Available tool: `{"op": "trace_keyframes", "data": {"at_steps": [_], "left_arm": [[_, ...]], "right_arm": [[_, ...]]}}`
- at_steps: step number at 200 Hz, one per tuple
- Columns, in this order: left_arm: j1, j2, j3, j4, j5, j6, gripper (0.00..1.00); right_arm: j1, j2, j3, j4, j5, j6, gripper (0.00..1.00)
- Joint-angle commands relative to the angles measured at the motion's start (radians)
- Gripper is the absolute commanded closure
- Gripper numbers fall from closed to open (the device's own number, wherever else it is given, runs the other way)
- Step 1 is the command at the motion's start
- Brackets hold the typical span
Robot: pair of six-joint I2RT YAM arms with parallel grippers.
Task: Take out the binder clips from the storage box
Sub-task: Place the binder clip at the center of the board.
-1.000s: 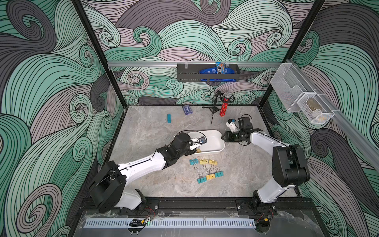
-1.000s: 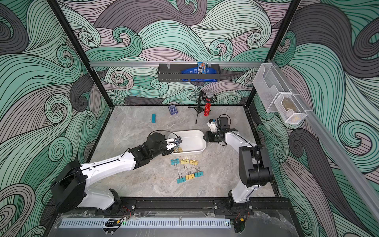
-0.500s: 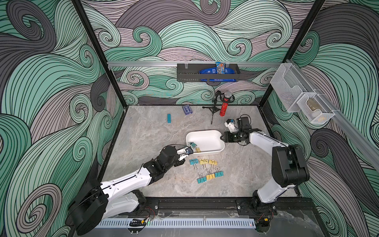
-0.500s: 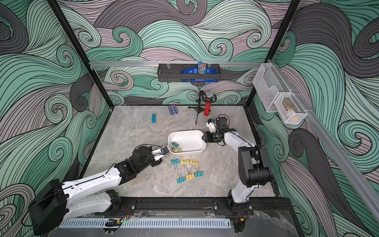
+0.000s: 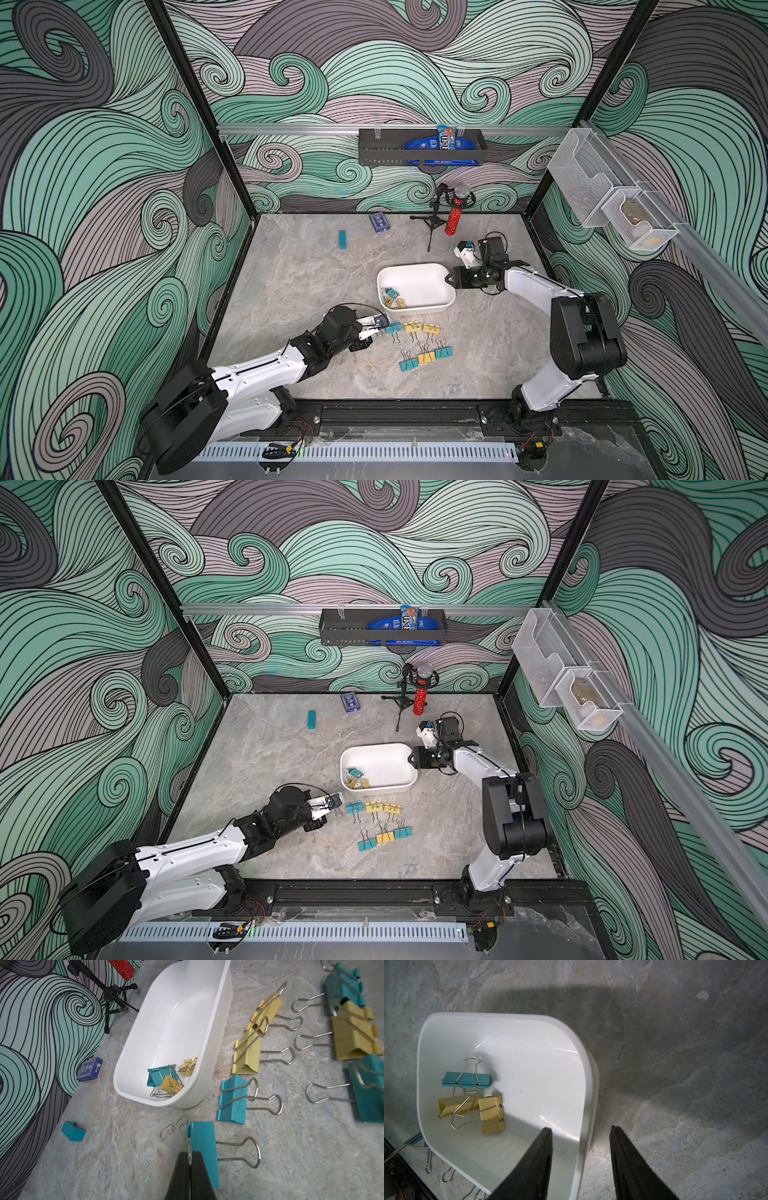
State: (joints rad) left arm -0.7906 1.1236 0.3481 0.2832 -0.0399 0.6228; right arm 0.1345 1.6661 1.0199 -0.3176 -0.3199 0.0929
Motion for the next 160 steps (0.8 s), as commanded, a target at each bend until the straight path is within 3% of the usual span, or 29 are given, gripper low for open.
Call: {"op": "trace_keyframes", "data": {"at_steps": [1, 117, 160], "left_arm": [[-0.004, 0.002, -0.008, 0.030, 0.075, 0.049, 1.00], [0.000, 0.085, 0.006, -0.025, 0.113, 0.119, 1.00], [-0.001, 0.095, 0.006, -0.018, 0.107, 0.126, 0.96]], "right_arm": [[0.005, 0.001, 0.013, 0.009, -0.006, 0.006, 0.53], [0.006, 0.005, 0.012, 0.008, -0.004, 0.005, 0.53], [0.007, 0.008, 0.012, 0.009, -0.006, 0.004, 0.53]]}}
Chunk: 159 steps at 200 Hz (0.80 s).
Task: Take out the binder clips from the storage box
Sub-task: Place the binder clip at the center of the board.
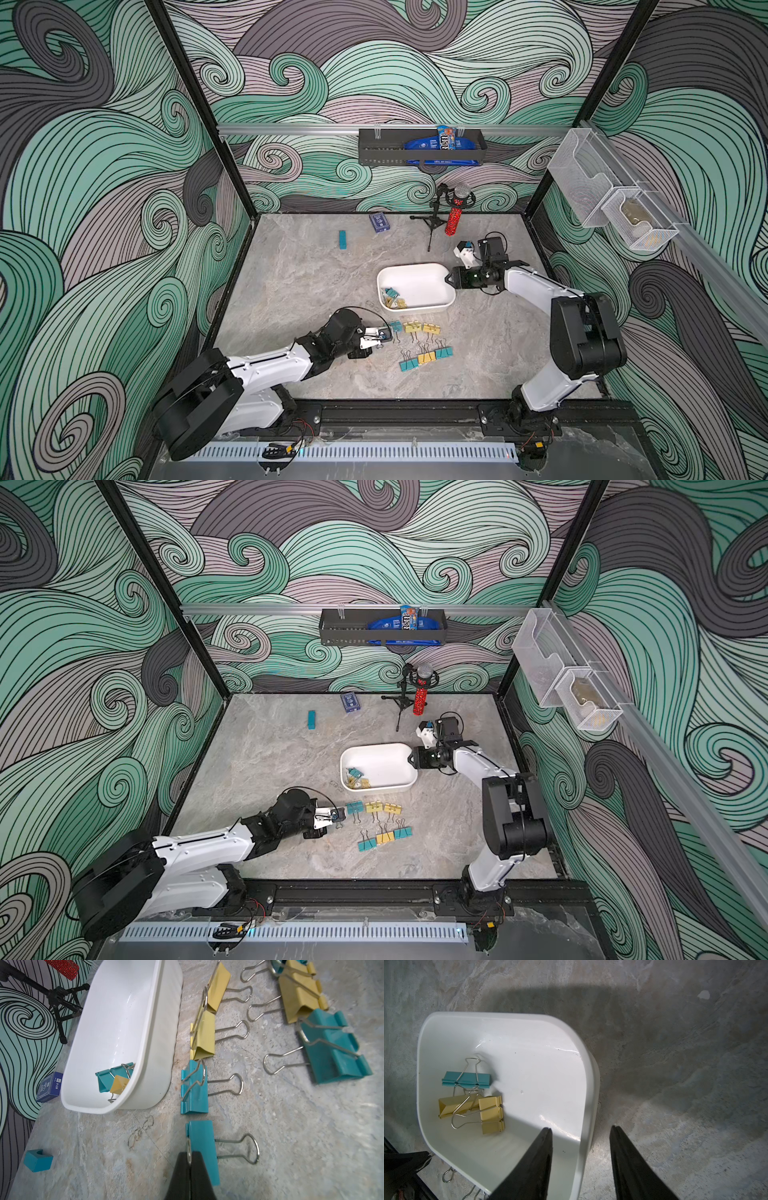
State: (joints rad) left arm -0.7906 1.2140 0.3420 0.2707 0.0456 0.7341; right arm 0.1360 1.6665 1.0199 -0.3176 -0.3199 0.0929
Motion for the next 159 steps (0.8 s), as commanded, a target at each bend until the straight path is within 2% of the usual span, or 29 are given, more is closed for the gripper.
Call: {"op": "trace_keyframes", "data": {"at_steps": [1, 37, 45, 53, 60, 99, 159], "left_arm": [[-0.001, 0.005, 0.012, -0.005, 0.022, 0.015, 0.96], [-0.001, 0.020, 0.015, -0.008, 0.039, 0.017, 0.91], [-0.001, 0.025, 0.015, -0.009, 0.042, 0.018, 0.86], [-0.001, 0.032, 0.017, -0.013, 0.047, 0.020, 0.73], [-0.001, 0.037, 0.018, -0.017, 0.052, 0.019, 0.68], [-0.001, 0.031, 0.029, -0.039, 0.057, 0.017, 0.68], [-0.001, -0.078, 0.091, -0.136, 0.121, 0.008, 0.65]], "right_arm": [[0.006, 0.008, 0.012, 0.009, -0.005, 0.005, 0.53], [0.005, 0.007, 0.013, 0.010, -0.004, 0.004, 0.53], [0.006, 0.007, 0.013, 0.010, -0.005, 0.004, 0.53], [0.006, 0.007, 0.013, 0.009, -0.005, 0.004, 0.53], [0.006, 0.007, 0.013, 0.009, -0.005, 0.005, 0.53], [0.006, 0.005, 0.012, 0.009, -0.007, 0.005, 0.53], [0.007, 0.007, 0.013, 0.009, -0.005, 0.004, 0.53]]}}
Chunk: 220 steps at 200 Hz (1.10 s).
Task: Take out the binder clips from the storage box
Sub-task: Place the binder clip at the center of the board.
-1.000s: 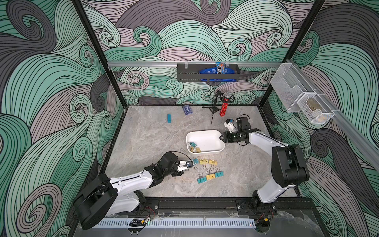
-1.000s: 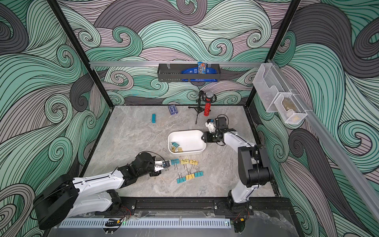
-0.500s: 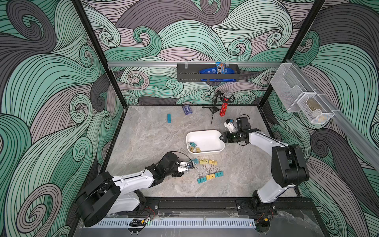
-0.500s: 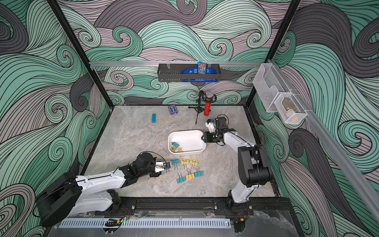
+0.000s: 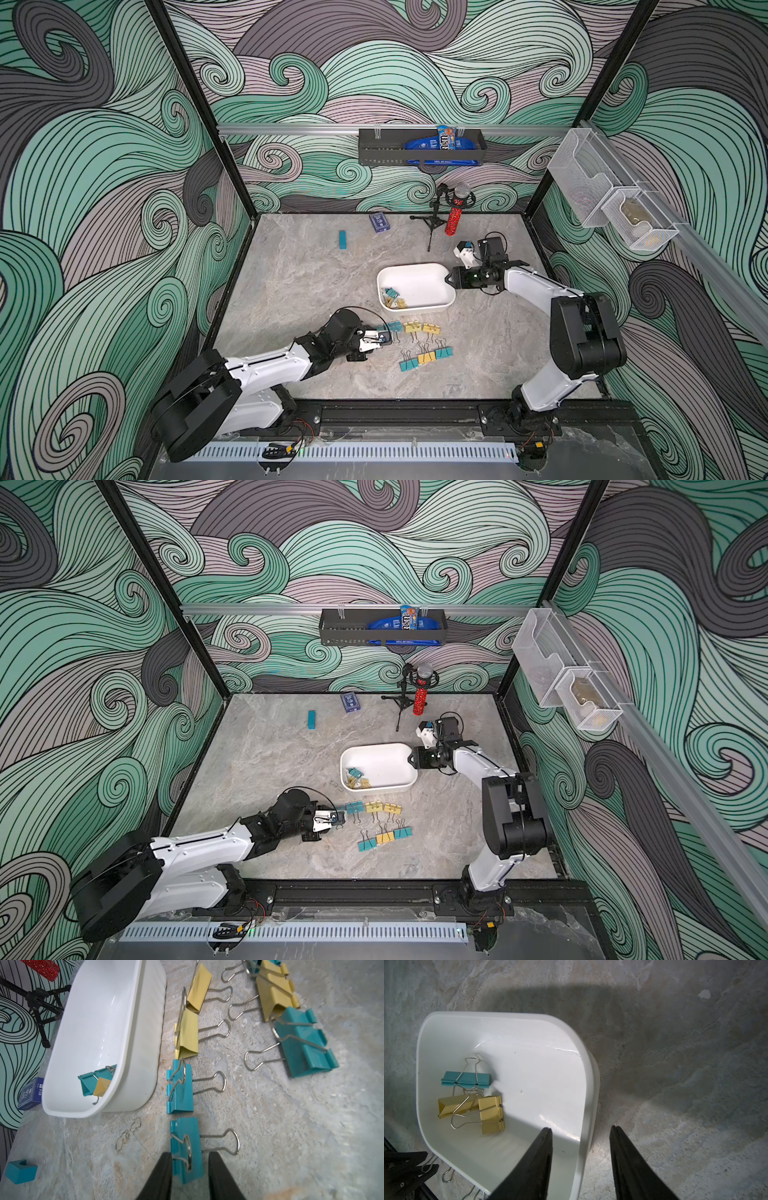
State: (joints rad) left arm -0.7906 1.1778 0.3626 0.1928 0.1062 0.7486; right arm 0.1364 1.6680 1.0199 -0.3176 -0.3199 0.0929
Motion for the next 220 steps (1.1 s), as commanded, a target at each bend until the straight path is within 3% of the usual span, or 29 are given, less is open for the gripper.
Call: {"op": "trace_keyframes", "data": {"at_steps": [1, 7, 10, 14, 18, 76, 124, 139, 177, 195, 220], "left_arm": [[-0.001, -0.043, 0.072, -0.059, 0.061, -0.007, 0.65], [-0.001, -0.049, 0.082, -0.071, 0.072, -0.005, 0.56], [-0.001, -0.052, 0.088, -0.079, 0.077, -0.005, 0.41], [-0.001, -0.054, 0.095, -0.088, 0.085, -0.001, 0.09], [-0.001, -0.057, 0.101, -0.097, 0.090, 0.003, 0.02], [-0.001, -0.145, 0.123, -0.035, 0.044, -0.049, 0.01], [0.001, -0.217, 0.116, 0.244, -0.095, -0.188, 0.01], [0.008, -0.160, 0.176, 0.221, -0.096, -0.245, 0.02], [0.014, 0.139, 0.478, -0.128, -0.008, -0.295, 0.02], [0.022, 0.237, 0.573, -0.208, 0.008, -0.320, 0.02], [0.024, 0.325, 0.625, -0.241, 0.011, -0.315, 0.13]], "right_arm": [[0.006, 0.005, 0.013, 0.009, -0.005, 0.004, 0.53], [0.006, 0.004, 0.013, 0.010, -0.005, 0.004, 0.53], [0.005, 0.004, 0.013, 0.009, -0.005, 0.004, 0.53], [0.006, 0.003, 0.012, 0.011, -0.005, 0.005, 0.53], [0.006, 0.002, 0.012, 0.009, -0.003, 0.004, 0.53], [0.006, 0.001, 0.014, 0.010, -0.005, 0.004, 0.53], [0.006, 0.002, 0.016, 0.008, -0.008, 0.004, 0.53], [0.008, 0.001, 0.018, 0.009, -0.010, 0.002, 0.53], [0.011, -0.004, 0.016, 0.008, -0.011, 0.001, 0.53], [0.014, -0.011, 0.013, 0.009, -0.011, 0.001, 0.53], [0.018, -0.014, 0.013, 0.008, -0.009, 0.000, 0.53]]}}
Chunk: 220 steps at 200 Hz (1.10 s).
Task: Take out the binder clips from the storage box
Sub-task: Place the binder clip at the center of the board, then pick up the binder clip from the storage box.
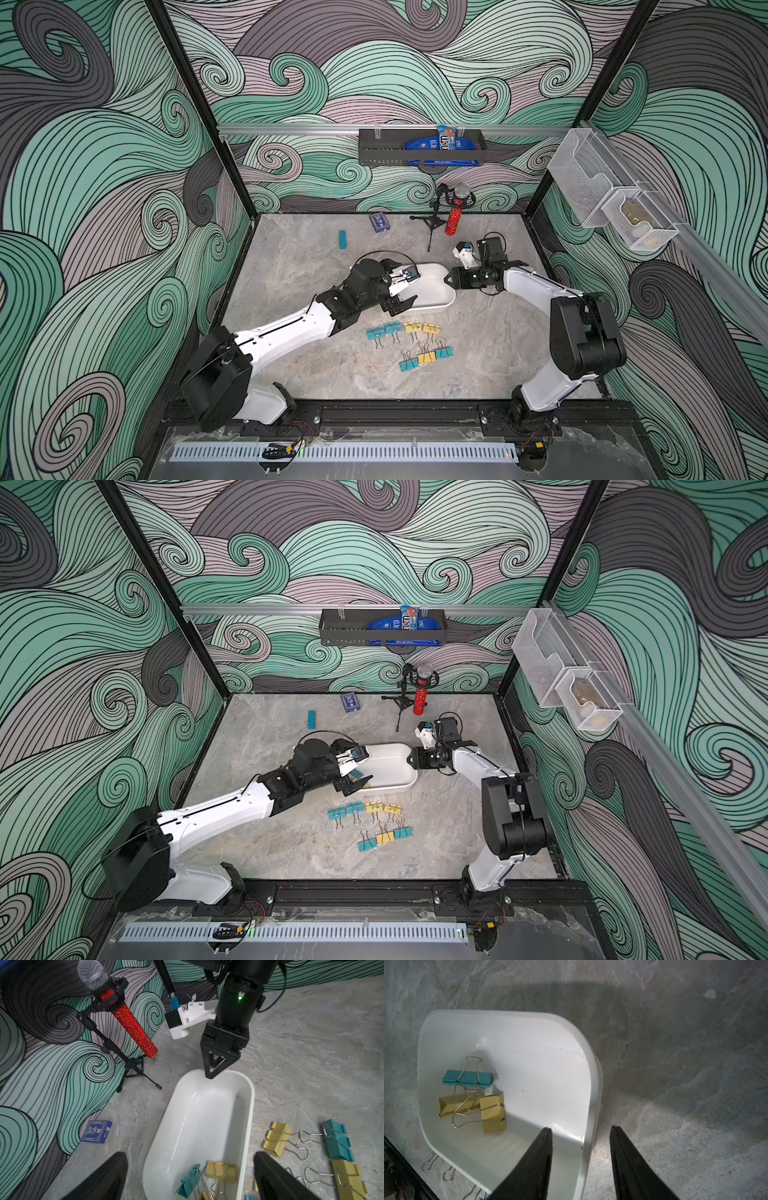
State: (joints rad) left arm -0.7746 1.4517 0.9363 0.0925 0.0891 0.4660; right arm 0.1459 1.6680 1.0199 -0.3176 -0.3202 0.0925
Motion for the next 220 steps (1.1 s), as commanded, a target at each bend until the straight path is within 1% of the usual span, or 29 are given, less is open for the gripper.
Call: {"op": "trace_keyframes", "data": {"at_steps": [1, 19, 35, 47, 64, 94, 123, 140, 171, 220], "left_arm": [[0.008, 0.054, 0.053, -0.143, 0.027, -0.031, 0.14], [0.010, 0.087, 0.088, -0.183, 0.018, -0.013, 0.24], [0.022, 0.118, 0.116, -0.212, 0.020, 0.001, 0.31], [0.032, 0.145, 0.135, -0.224, 0.018, 0.012, 0.41], [0.042, 0.194, 0.177, -0.261, 0.014, 0.016, 0.45], [0.051, 0.282, 0.261, -0.347, 0.032, 0.022, 0.61], [0.053, 0.353, 0.317, -0.420, 0.003, 0.027, 0.67], [0.054, 0.366, 0.323, -0.432, -0.024, 0.018, 0.70], [0.057, 0.360, 0.308, -0.406, -0.080, 0.017, 0.70], [0.067, 0.389, 0.323, -0.431, -0.118, 0.015, 0.73]], "right_arm": [[0.009, -0.014, 0.013, 0.008, -0.008, 0.001, 0.53], [0.010, -0.014, 0.012, 0.009, -0.008, -0.001, 0.53], [0.014, -0.014, 0.013, 0.010, -0.008, -0.002, 0.53], [0.016, -0.013, 0.012, 0.010, -0.008, -0.003, 0.53], [0.019, -0.014, 0.011, 0.009, -0.007, -0.004, 0.53], [0.019, -0.015, 0.009, 0.010, -0.005, -0.005, 0.53], [0.021, -0.013, 0.009, 0.009, -0.004, -0.005, 0.53], [0.021, -0.012, 0.010, 0.009, -0.005, -0.006, 0.53], [0.020, -0.008, 0.009, 0.008, -0.004, -0.006, 0.53], [0.019, -0.006, 0.009, 0.009, -0.004, -0.008, 0.53]]}}
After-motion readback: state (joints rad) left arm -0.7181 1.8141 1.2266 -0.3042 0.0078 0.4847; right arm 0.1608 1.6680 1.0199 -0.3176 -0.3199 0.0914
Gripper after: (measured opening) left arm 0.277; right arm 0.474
